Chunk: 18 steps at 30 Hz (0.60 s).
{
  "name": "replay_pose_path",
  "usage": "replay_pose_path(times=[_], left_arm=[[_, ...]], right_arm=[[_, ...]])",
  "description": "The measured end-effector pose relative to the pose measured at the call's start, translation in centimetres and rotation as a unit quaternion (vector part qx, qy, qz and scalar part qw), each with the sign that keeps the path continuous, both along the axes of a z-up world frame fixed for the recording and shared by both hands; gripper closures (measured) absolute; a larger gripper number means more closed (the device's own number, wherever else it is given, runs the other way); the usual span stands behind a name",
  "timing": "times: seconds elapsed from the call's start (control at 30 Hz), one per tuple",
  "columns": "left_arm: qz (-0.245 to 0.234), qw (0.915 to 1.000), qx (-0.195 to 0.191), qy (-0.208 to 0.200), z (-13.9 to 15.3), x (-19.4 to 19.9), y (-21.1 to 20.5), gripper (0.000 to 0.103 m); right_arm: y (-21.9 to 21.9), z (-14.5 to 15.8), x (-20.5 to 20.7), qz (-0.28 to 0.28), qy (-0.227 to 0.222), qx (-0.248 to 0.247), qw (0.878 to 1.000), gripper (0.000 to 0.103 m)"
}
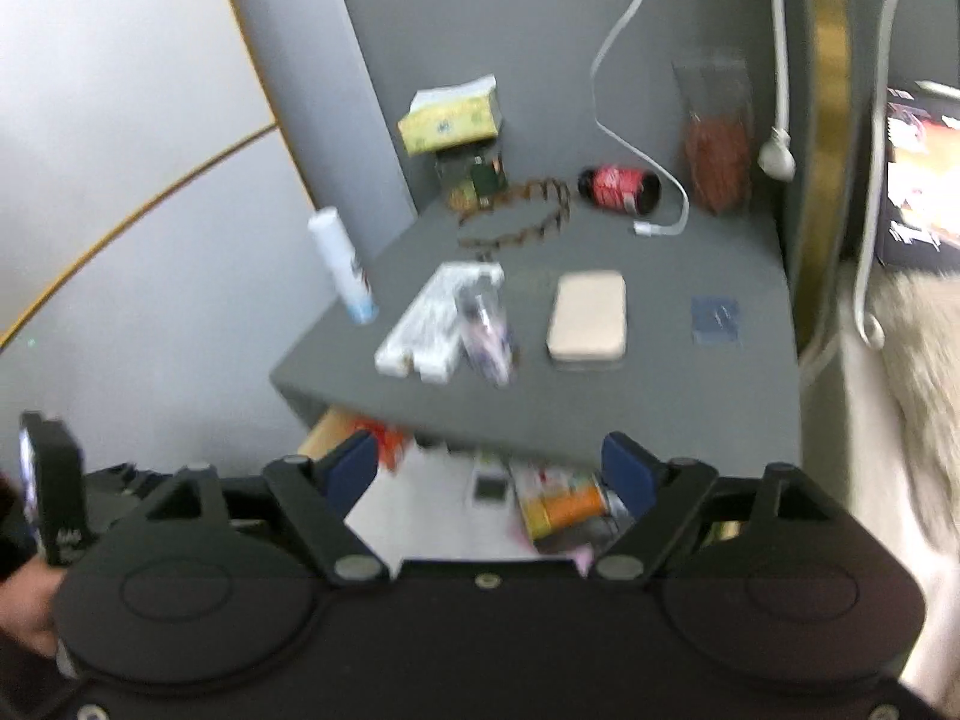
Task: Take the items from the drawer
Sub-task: 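Open the right gripper to stand the pill bottle upright and withdraw, then push the open drawer shut with the left tool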
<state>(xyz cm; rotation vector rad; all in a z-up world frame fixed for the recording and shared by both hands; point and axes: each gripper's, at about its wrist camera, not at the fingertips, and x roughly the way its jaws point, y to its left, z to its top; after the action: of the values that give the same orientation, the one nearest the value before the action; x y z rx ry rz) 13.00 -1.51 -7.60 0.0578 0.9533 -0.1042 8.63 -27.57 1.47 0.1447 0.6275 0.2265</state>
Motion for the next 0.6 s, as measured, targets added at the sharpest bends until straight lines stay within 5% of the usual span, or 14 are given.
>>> replay_pose_path(times=[0.23, 0.4, 0.6], left_arm=[[-0.035, 0.9978, 0.04, 0.04, -3.7, -1.4, -5.6, 0.0], [-0.02, 0.9961, 0.075, 0.042, -6.3, -0.5, -7.6, 0.0], [0.016, 0.996, 0.074, 0.046, -7.2, 1.5, -7.6, 0.0]], right_arm=[[-3.9, -3.6, -2.8, -0.013, -0.012, 0.048, 0.999, 0.019], [-5.0, -4.3, -3.2, -0.01, -0.026, 0.103, 0.994, 0.019], [-5.7, -4.6, -3.2, -0.017, -0.034, 0.131, 0.991, 0.019]])
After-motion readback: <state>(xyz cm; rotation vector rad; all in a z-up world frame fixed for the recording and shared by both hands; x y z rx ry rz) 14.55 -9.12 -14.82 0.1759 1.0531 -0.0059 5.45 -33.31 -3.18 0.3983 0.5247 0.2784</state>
